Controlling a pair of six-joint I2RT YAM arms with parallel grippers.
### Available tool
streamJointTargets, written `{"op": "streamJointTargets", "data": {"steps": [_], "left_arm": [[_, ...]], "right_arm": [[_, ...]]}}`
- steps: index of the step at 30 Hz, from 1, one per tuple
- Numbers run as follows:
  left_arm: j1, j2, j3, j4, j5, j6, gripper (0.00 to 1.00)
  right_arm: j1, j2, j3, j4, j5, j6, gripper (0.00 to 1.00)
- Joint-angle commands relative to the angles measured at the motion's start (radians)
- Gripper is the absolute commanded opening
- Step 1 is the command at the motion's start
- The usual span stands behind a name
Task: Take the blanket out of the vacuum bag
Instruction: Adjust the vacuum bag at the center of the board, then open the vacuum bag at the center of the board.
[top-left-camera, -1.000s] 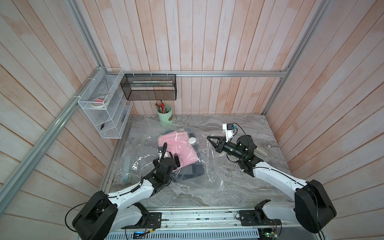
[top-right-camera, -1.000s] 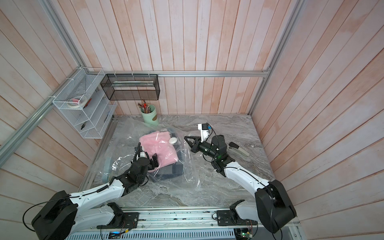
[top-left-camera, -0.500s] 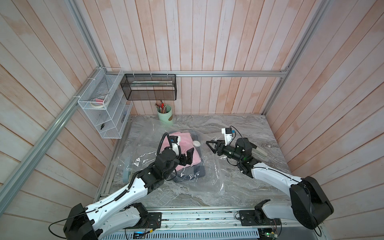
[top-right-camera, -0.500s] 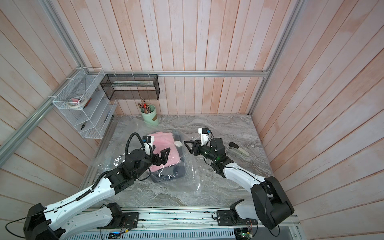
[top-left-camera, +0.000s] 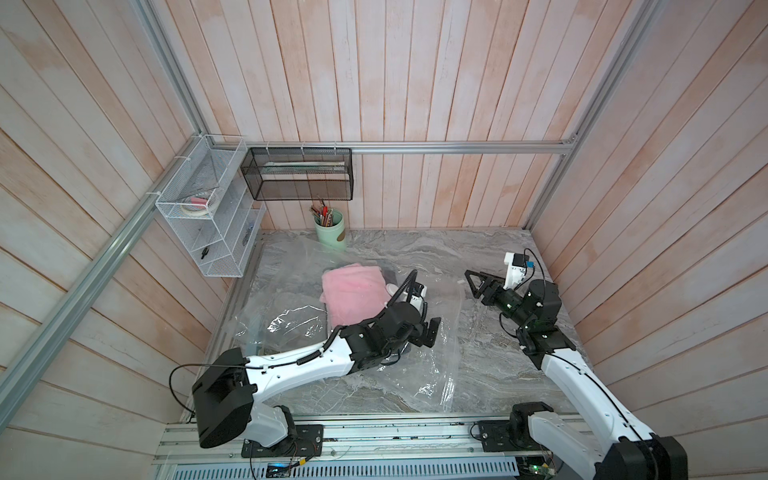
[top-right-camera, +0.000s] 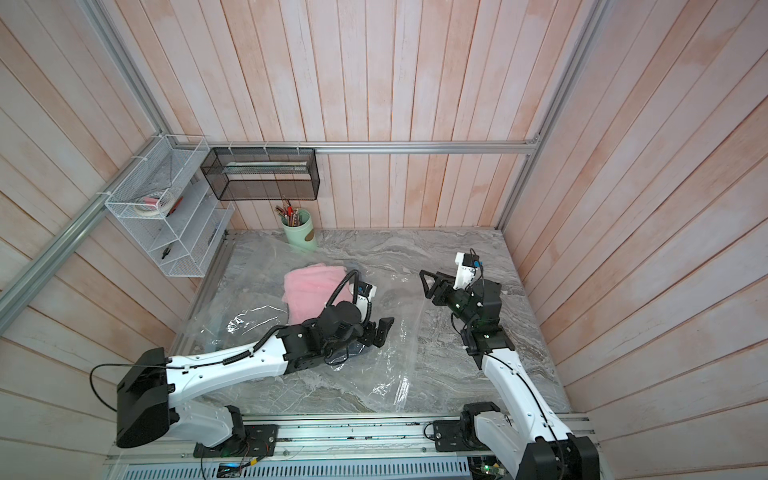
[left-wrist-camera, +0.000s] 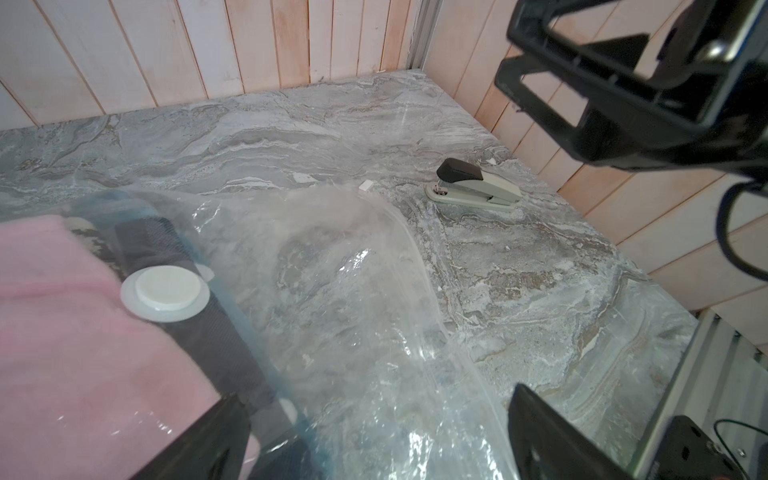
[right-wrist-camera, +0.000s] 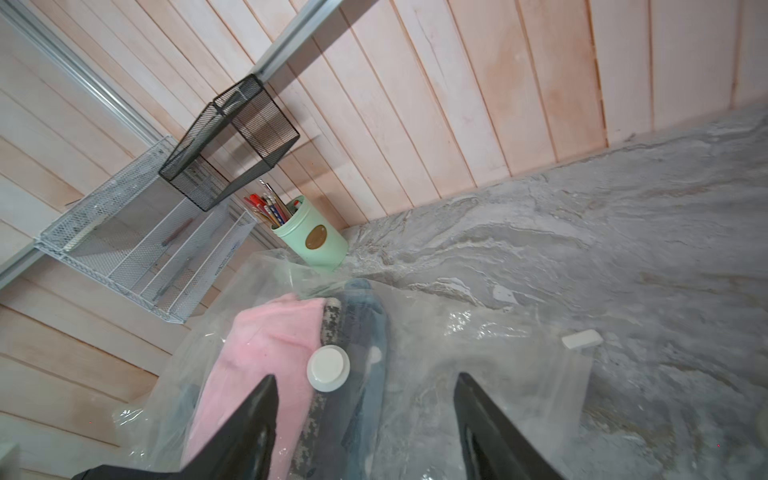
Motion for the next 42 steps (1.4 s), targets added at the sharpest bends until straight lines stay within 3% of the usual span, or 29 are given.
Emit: {"op": "streamJointTargets", "data": {"steps": [1, 7, 14, 19, 23, 27, 33, 42], "left_arm": [[-0.024, 0.066, 0.108, -0.072, -0.132, -0.016, 1.0], [-0.078, 0.284, 0.361, -0.259, -0.224, 0.002, 1.0], [-0.1, 0.463, 0.518, -0.377, -0.225, 0.006, 1.0], [-0.102, 0.553, 0.594, -0.418, -0.184, 0.041, 1.0], [-0.103, 0.595, 0.644, -0.439, -0.166, 0.059, 1.0], [-0.103, 0.664, 0.735, -0.516, -0.174, 0.074, 1.0], [-0.103, 0.776, 0.886, -0.624, -0.152, 0.096, 1.0], [-0.102, 1.012, 1.227, -0.98, -0.419, 0.02, 1.0]], "right_arm": [[-0.046, -0.047, -0.064, -0.134, 0.046, -0.021, 0.68], [-0.162, -0.124, -0.212, -0.138, 0.077, 0.016, 0.7], [-0.446, -0.168, -0.271, -0.193, 0.037, -0.01, 0.75], [-0.649, -0.159, -0.306, -0.182, -0.106, -0.044, 0.77], [-0.745, -0.135, -0.342, -0.152, -0.209, -0.066, 0.77], [-0.765, -0.11, -0.349, -0.109, -0.276, -0.053, 0.77], [-0.769, -0.125, -0.365, -0.104, -0.277, -0.05, 0.77], [-0.773, -0.134, -0.375, -0.084, -0.302, -0.042, 0.78]]}}
